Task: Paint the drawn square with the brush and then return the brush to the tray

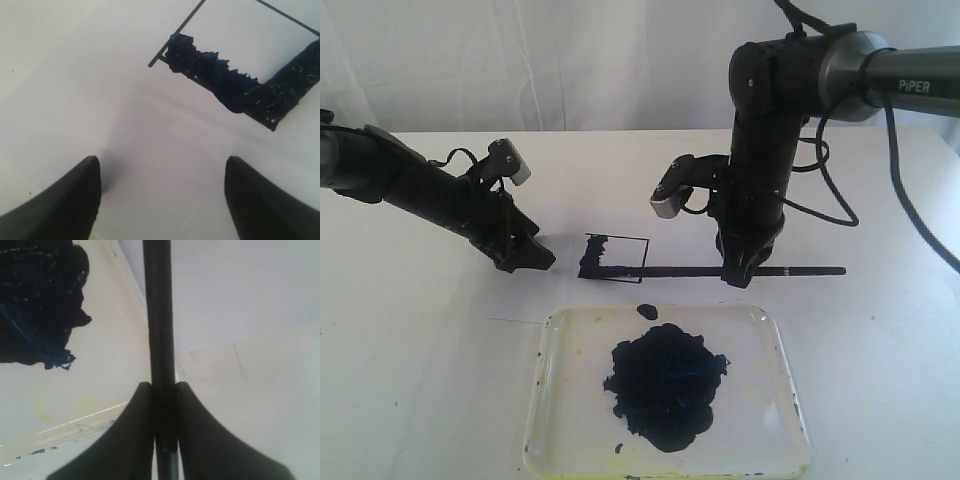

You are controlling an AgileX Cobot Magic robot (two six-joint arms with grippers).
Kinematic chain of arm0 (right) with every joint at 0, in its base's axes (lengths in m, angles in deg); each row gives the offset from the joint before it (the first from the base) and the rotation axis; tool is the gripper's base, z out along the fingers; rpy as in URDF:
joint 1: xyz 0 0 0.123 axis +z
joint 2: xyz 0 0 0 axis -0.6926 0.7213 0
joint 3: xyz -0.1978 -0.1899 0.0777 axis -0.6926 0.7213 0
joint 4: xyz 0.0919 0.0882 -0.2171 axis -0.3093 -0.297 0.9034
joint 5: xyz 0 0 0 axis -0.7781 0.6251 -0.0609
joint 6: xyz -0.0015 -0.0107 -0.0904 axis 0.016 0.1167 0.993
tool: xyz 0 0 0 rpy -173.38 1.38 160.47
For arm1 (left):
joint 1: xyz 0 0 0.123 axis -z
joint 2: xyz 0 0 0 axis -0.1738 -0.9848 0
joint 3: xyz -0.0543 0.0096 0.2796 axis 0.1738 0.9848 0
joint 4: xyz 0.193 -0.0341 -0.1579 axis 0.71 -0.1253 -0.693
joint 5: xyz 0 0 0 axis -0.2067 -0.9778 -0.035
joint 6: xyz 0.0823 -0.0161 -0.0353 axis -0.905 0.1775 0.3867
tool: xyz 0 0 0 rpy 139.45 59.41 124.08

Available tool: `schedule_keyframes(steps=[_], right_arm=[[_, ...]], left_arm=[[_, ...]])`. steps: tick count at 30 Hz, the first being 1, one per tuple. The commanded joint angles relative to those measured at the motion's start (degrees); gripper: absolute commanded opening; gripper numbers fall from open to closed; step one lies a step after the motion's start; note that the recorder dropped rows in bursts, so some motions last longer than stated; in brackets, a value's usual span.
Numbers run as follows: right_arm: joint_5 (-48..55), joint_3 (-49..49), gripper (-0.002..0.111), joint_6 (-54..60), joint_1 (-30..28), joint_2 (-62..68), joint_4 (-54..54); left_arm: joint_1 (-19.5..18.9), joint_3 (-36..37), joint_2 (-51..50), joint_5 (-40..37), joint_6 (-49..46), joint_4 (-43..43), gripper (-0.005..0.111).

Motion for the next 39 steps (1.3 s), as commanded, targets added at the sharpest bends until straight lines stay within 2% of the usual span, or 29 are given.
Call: schedule_keyframes(steps=[1, 11, 17, 33, 39], right_arm=[[0.22, 0.20, 0.000, -2.58, -0.06, -0.22, -0.10], [0.06, 0.20, 0.000, -7.11, -0.06, -0.22, 0.30], [-4.96, 0.20, 0.000, -12.86, -0.06, -0.22, 3.75], [-9.84, -0.12, 0.000, -13.90, -0.16, -1.57, 3.75], [-10.92, -0.12, 0.000, -18.51, -0.16, -1.69, 3.75]], left_arm=[[0.02, 0.83, -1.31, 0.47, 1.16, 2.49, 0.072], [0.02, 0.83, -1.31, 0.37, 1.16, 2.49, 0.072], [0.02, 0.83, -1.31, 0.26, 1.16, 2.49, 0.072], [0.02, 0.83, -1.31, 0.00, 0.80, 4.20, 0.072], [0.02, 0.83, -1.31, -0.12, 0.80, 5.11, 0.072]])
